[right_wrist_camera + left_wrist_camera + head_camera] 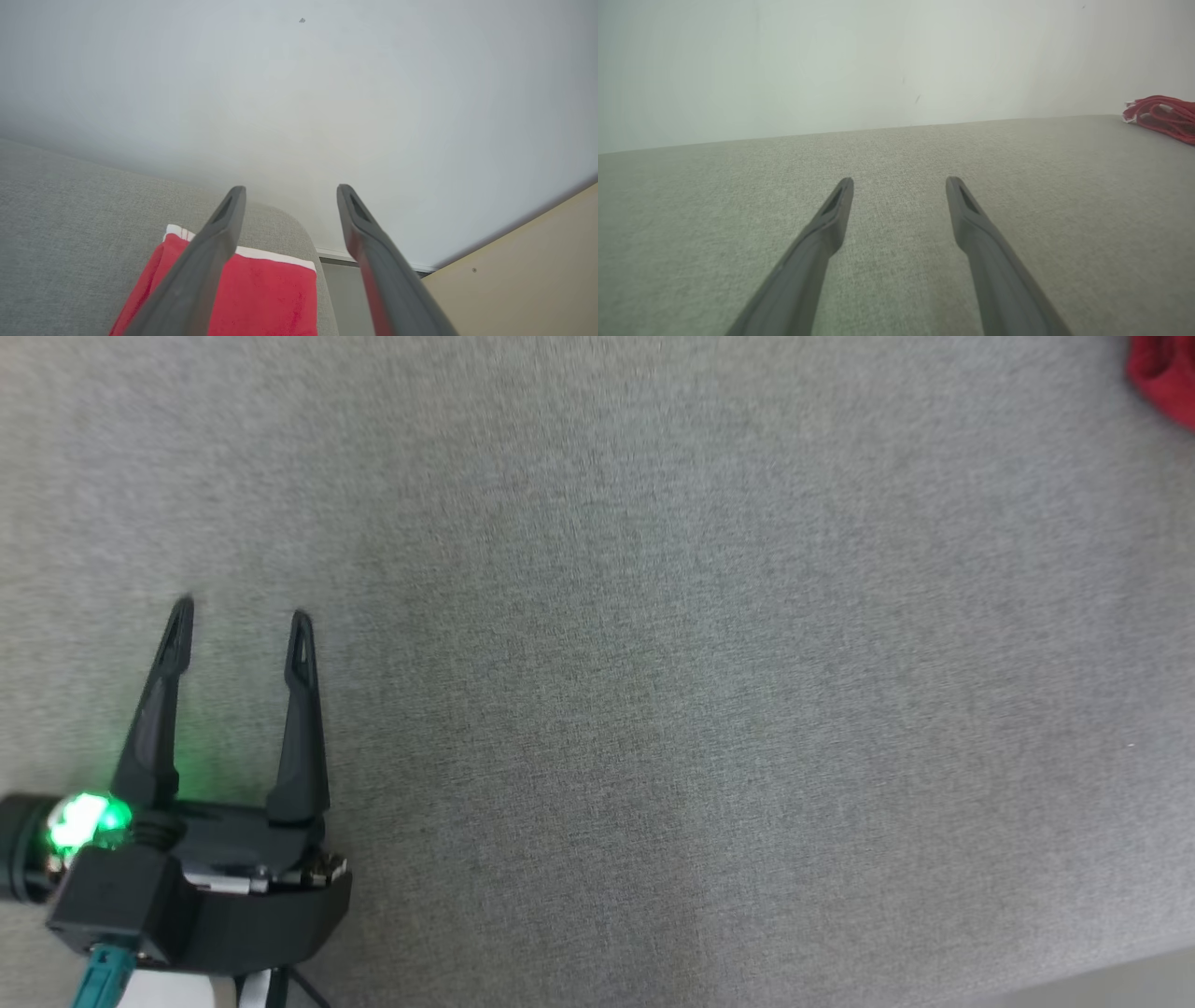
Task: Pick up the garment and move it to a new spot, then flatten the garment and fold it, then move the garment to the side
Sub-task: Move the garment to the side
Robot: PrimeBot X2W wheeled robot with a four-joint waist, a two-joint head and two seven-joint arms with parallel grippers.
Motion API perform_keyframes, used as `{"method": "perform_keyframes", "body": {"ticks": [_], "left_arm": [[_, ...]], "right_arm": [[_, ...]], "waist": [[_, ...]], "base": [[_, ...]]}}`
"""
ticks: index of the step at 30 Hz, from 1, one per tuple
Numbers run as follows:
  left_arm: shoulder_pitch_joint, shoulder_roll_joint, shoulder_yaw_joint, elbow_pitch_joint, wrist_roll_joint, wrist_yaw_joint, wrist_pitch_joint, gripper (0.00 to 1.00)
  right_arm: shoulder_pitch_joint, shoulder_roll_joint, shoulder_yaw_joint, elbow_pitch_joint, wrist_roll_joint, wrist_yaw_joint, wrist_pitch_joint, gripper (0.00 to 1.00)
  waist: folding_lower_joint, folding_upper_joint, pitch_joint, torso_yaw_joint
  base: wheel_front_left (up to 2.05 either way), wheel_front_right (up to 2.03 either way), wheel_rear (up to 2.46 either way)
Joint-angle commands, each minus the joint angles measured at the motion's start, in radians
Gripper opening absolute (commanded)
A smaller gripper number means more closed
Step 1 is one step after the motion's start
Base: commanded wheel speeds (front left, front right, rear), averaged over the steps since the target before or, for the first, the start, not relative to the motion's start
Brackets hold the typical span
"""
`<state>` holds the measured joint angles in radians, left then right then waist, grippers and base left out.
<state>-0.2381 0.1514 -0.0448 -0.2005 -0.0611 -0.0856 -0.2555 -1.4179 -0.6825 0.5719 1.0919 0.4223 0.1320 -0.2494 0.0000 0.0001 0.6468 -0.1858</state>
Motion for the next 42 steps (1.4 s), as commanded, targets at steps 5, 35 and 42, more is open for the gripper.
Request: {"method": "perform_keyframes", "body": {"ticks": [5, 35, 42], "left_arm": [[0.055, -0.018, 0.017, 0.049, -0.031, 0.014, -0.009, 1.00], [0.275, -0.090, 0.099, 0.187, -0.086, -0.015, -0.010, 1.00], [0.306, -0.094, 0.106, 0.208, -0.083, -0.018, -0.010, 1.00]], "right_arm": [[0.075, 0.050, -0.048, -0.088, 0.005, -0.003, -0.016, 1.00], [1.124, 0.444, -0.494, -0.803, -0.167, -0.003, -0.014, 1.00], [1.296, 0.508, -0.500, -0.878, -0.189, -0.003, -0.014, 1.00]], "waist": [[0.0000, -0.0001, -0.136, 0.029], [0.0000, -0.0001, -0.543, 0.173], [0.0000, -0.0001, -0.594, 0.177]], "base": [[0.00, 0.00, 0.00], [0.00, 0.00, 0.00], [0.00, 0.00, 0.00]]}}
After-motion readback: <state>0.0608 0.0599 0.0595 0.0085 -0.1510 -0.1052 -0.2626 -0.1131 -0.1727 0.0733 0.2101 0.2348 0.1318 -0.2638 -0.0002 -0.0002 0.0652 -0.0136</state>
